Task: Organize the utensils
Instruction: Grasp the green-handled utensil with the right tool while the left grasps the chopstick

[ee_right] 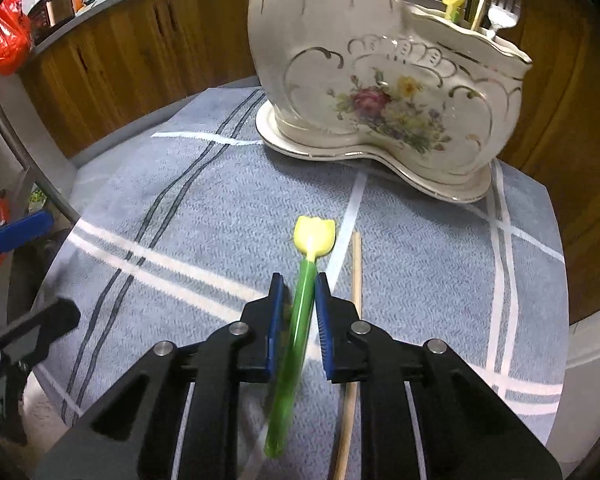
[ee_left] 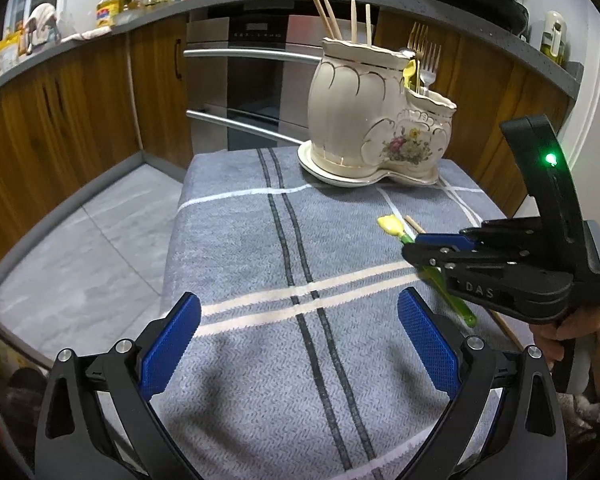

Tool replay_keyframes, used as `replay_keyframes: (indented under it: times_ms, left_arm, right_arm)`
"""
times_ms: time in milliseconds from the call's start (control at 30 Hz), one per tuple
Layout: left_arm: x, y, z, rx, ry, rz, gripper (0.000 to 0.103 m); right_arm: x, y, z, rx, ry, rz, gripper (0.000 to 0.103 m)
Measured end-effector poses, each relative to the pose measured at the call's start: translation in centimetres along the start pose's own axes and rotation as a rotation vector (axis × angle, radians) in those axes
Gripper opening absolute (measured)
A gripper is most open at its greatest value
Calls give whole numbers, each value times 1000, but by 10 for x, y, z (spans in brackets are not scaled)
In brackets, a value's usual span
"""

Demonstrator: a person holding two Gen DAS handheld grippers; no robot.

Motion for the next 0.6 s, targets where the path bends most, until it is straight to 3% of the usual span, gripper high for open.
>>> replay_keyframes:
  times_ms: [33,167,433,600]
  left_arm:
    - [0,0,-1,-1,2,2,98]
    - [1,0,-3,1,11,2,98]
    - [1,7,-14,-10,20,24,98]
    - [2,20,-45,-43,51,62,98]
  right_arm:
    - [0,0,3,4,-15,1,10]
    - [-5,-9,8,12,-32,-13,9]
    - [-4,-67,-16,50,39,-174,9]
    - [-6,-96,-45,39,75,-241,9]
Point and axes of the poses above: each gripper's, at about its wrist camera, not at the fingertips, and y roughly the way its jaws point, z to its left, x to its top, the point moved 7 cm from there along y, roughly the way its jaws point, and after that the axes turned 5 degrees about -z, right-handed, at the moved point
